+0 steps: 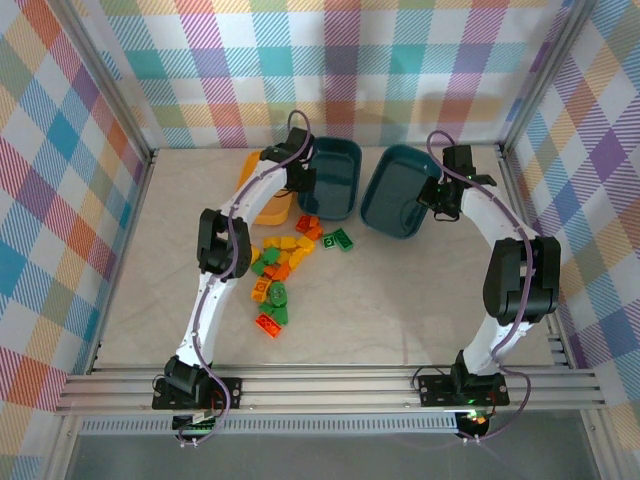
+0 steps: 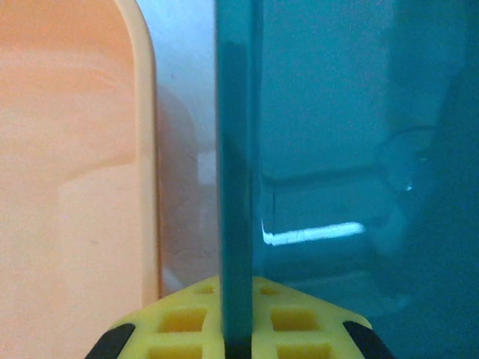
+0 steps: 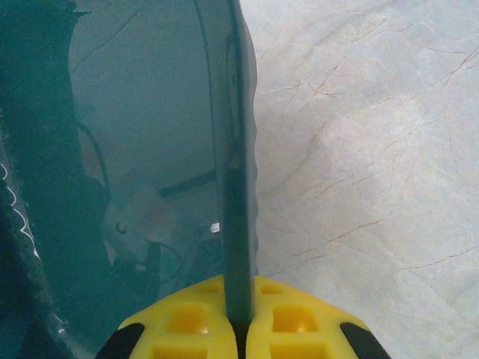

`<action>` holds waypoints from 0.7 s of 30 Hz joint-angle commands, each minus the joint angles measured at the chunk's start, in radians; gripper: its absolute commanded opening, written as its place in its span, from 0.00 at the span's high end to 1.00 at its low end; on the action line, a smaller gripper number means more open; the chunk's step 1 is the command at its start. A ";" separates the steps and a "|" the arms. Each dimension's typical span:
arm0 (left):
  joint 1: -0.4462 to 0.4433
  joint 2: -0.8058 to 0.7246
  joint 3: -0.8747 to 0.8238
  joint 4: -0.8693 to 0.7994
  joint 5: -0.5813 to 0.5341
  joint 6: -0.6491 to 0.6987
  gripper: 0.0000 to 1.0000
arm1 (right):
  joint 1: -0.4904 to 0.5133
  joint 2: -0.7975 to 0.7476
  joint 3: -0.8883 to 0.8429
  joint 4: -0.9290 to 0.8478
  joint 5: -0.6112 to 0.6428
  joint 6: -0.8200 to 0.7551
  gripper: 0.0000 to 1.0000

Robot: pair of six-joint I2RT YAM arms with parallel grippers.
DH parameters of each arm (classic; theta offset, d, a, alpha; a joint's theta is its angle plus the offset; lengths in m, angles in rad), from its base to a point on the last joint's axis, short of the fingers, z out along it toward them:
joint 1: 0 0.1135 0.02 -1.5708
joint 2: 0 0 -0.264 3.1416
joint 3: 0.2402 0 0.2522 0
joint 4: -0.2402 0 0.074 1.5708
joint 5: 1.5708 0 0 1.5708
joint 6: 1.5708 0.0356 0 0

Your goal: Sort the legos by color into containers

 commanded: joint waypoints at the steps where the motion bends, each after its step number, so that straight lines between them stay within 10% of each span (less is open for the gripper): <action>1: 0.006 -0.074 -0.125 -0.020 0.025 0.021 1.00 | -0.006 0.023 0.052 0.021 -0.036 -0.038 1.00; 11: 0.006 -0.159 -0.269 -0.027 0.016 -0.005 0.97 | -0.005 0.233 0.286 -0.134 -0.117 -0.214 1.00; 21: 0.010 -0.254 -0.170 -0.088 0.160 -0.073 0.33 | -0.005 0.398 0.467 -0.240 -0.165 -0.260 1.00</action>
